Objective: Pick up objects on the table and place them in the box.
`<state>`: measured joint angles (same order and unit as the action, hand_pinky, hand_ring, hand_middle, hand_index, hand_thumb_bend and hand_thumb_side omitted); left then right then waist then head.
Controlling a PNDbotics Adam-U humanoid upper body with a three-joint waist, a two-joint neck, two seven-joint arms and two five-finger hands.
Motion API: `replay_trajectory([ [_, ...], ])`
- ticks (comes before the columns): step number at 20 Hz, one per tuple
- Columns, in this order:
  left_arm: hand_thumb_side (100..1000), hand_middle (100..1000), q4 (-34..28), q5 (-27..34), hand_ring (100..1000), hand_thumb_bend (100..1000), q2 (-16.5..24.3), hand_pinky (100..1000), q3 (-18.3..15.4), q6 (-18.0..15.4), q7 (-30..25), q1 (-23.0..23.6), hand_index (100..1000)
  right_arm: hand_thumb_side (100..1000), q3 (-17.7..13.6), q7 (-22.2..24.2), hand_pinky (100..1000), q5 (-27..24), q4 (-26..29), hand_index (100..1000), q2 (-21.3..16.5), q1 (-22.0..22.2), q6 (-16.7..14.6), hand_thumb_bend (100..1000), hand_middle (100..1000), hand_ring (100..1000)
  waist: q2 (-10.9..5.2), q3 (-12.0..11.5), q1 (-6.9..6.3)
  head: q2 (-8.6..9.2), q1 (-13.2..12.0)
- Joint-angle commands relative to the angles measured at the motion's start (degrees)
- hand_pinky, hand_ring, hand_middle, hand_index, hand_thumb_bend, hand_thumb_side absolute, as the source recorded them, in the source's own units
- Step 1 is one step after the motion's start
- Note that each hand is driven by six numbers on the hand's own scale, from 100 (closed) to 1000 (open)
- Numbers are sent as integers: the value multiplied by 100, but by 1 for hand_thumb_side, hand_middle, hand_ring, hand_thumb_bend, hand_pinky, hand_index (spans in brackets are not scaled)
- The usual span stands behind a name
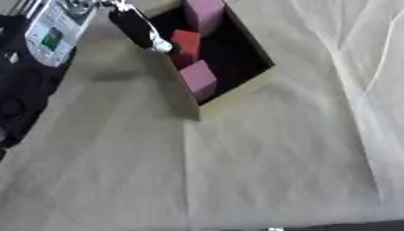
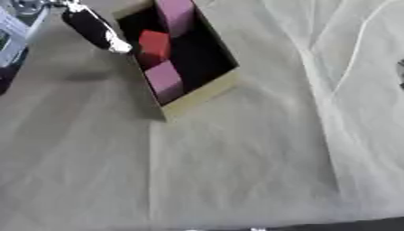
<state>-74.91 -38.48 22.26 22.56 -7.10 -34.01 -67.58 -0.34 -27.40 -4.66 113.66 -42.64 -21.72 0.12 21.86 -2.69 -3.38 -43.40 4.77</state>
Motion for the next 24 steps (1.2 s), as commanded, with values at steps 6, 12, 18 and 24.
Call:
replay_trajectory([
  [6, 305, 792, -489, 180, 819, 583, 1197, 834, -417, 346, -61, 263, 890, 798, -168, -133, 874, 45, 94, 849, -240, 242, 25, 100, 768, 740, -392, -288, 110, -72, 76],
  [12, 297, 791, -647, 393, 817, 599, 1865, 837, -589, 535, -53, 781, 892, 795, -234, -212, 873, 74, 94, 849, -253, 350, -10, 100, 768, 740, -453, -392, 196, -72, 71],
  [18, 299, 797, -712, 408, 824, 624, 2311, 845, -605, 567, -195, 1225, 893, 796, -232, -217, 872, 100, 94, 849, -235, 394, -20, 100, 768, 740, -482, -433, 299, -72, 110],
  [24, 291, 799, -553, 326, 831, 659, 2560, 855, -628, 631, -264, 1539, 875, 798, -226, -221, 872, 122, 94, 849, -207, 420, -6, 100, 768, 740, -485, -455, 360, -72, 30],
])
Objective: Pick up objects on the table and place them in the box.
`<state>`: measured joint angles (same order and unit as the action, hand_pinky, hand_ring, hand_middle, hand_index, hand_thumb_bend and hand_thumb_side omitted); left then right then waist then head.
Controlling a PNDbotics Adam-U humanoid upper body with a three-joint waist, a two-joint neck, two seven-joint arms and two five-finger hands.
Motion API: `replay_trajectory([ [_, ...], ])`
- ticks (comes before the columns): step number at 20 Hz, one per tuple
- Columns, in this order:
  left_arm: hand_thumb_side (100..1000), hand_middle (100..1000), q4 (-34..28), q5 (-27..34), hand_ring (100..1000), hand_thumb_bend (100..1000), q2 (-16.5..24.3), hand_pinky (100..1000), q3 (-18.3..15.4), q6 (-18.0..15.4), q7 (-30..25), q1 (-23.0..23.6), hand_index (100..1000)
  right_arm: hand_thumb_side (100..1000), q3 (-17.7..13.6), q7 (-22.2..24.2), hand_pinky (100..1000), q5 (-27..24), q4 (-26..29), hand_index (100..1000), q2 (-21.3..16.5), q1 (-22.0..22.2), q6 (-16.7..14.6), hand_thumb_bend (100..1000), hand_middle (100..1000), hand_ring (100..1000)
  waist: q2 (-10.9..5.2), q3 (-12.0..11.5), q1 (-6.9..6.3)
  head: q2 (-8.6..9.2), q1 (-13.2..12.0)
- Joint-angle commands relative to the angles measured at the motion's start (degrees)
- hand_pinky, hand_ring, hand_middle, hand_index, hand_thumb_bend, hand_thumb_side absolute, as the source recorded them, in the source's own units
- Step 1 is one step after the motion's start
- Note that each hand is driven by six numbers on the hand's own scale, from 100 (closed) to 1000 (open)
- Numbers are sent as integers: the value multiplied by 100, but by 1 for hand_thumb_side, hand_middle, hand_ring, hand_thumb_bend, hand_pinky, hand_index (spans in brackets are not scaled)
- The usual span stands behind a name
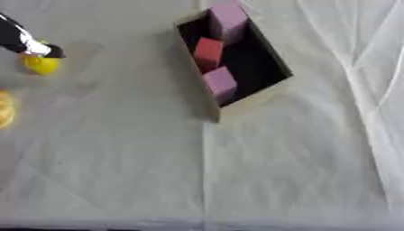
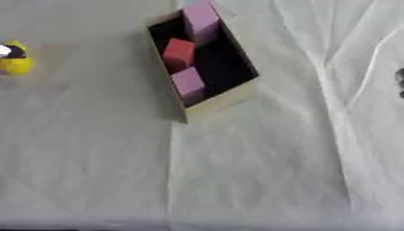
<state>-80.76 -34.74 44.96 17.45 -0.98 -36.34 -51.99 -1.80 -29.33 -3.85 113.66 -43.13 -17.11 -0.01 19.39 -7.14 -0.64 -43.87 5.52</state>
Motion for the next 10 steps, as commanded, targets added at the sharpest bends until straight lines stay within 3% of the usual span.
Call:
replay_trajectory([
  [1, 292, 800, 97, -96, 834, 669, 310, 859, -121, 35, -31, 17, 877, 798, -74, -23, 872, 42, 94, 849, -150, -41, 12, 100, 768, 740, -239, -14, 93, -24, -60],
  [10, 269, 760, 1086, -644, 815, 673, 165, 848, -372, 182, 290, 52, 884, 799, -85, -31, 872, 95, 94, 849, -110, -14, -5, 100, 768, 740, -225, 30, 156, -24, -157],
])
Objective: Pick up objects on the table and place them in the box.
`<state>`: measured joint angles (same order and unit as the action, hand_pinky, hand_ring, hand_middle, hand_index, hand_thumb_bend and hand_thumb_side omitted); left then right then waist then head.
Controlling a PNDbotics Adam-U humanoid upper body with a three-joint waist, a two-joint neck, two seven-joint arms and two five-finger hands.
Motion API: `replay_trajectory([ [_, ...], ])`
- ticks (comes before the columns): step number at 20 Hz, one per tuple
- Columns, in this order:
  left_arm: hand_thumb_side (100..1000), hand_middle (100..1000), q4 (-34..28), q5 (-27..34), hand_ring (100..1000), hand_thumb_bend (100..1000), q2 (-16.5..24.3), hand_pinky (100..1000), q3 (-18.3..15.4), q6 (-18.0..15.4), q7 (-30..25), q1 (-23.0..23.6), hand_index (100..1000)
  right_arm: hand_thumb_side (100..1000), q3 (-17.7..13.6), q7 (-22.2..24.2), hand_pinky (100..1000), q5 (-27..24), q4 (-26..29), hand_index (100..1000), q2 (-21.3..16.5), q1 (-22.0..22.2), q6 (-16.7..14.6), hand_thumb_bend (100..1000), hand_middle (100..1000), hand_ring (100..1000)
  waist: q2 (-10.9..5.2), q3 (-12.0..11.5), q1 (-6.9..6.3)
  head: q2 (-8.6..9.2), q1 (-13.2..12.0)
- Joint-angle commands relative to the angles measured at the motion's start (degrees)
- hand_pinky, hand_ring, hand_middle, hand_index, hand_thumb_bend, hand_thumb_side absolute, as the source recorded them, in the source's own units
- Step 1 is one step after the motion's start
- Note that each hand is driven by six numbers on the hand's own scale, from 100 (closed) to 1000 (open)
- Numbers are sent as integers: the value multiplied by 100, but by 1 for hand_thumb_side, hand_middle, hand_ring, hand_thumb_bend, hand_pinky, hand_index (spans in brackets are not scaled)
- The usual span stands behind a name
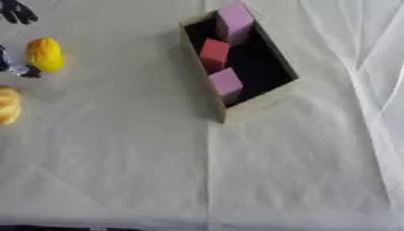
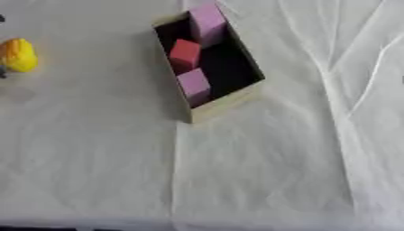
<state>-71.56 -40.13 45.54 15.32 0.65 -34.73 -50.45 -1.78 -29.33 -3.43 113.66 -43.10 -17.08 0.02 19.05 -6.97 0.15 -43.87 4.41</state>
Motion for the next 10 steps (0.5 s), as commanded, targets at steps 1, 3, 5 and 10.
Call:
replay_trajectory([
  [1, 269, 766, 233, -126, 816, 673, 86, 847, -182, 12, 188, -115, 893, 800, -94, -41, 872, 58, 94, 849, -109, -10, -14, 100, 768, 740, -183, 18, 81, -24, -69],
  [3, 269, 786, 352, -184, 820, 671, 41, 848, -216, 5, 305, -144, 896, 802, -99, -52, 872, 67, 94, 849, -100, 3, -17, 100, 768, 740, -164, 26, 92, -24, -119],
  [5, 268, 796, 475, -250, 825, 665, -17, 848, -261, 15, 426, -182, 899, 803, -93, -51, 872, 76, 94, 849, -85, 11, -17, 100, 768, 740, -141, 45, 107, -12, -171],
  [10, 286, 804, 771, -300, 825, 624, -135, 843, -386, 46, 706, -261, 900, 803, -95, -57, 872, 127, 94, 849, -62, 31, -30, 100, 768, 740, -77, 98, 136, 57, -251],
])
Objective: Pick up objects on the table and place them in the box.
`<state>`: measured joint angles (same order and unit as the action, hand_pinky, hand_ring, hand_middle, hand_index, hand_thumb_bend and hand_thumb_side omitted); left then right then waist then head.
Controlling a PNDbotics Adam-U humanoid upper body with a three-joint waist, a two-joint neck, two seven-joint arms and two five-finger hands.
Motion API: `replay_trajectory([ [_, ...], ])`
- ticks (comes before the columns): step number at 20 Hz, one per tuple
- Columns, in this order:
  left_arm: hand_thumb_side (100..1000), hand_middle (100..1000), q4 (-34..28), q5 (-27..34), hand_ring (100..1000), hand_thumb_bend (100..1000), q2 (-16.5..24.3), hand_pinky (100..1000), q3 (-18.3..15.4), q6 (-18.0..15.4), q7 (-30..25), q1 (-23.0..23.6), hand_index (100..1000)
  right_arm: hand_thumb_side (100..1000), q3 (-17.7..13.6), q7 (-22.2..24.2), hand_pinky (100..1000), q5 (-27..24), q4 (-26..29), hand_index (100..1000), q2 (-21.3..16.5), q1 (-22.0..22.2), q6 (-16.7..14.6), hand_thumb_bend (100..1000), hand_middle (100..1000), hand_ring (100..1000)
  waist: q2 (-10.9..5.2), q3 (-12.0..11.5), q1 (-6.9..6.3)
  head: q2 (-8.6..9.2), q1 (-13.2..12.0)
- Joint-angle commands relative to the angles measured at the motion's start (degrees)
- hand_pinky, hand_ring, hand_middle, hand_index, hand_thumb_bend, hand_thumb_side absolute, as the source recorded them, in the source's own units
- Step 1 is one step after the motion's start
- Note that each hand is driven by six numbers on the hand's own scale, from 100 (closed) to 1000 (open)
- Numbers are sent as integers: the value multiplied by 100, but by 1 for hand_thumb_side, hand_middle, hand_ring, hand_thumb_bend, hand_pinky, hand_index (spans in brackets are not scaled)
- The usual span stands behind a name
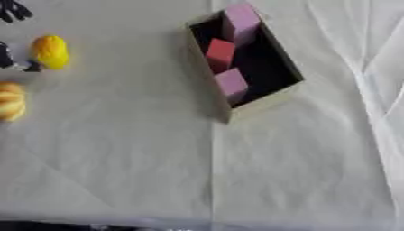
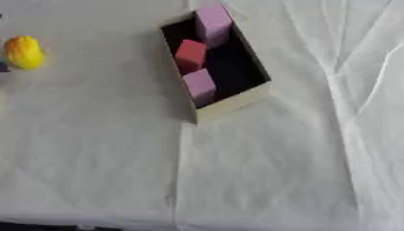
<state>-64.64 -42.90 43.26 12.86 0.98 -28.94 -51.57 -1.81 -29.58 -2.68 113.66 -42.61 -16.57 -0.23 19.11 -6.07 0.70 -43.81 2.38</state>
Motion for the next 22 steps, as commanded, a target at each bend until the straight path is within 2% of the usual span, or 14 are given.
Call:
replay_trajectory([
  [1, 290, 807, 123, 7, 827, 622, 80, 844, -157, 12, 154, -156, 902, 803, -93, -36, 872, 64, 94, 849, -106, -14, -7, 100, 768, 740, -69, 14, 86, 61, -57],
  [9, 313, 815, 258, 184, 828, 622, -5, 841, -170, -35, 121, -215, 904, 804, -79, -64, 873, 99, 94, 849, -54, -36, 14, 100, 768, 740, 30, 28, 94, 124, -83],
  [15, 292, 817, 657, -211, 830, 646, -108, 842, -275, 57, 187, -268, 911, 805, -70, -92, 873, 110, 94, 848, -20, -83, -15, 100, 766, 738, 115, 73, 101, 196, -117],
  [22, 296, 779, 910, -187, 791, 566, -230, 813, -342, 47, 309, -295, 898, 808, -55, -100, 873, 130, 94, 848, 30, -110, 3, 100, 764, 737, 205, 103, 110, 249, -151],
])
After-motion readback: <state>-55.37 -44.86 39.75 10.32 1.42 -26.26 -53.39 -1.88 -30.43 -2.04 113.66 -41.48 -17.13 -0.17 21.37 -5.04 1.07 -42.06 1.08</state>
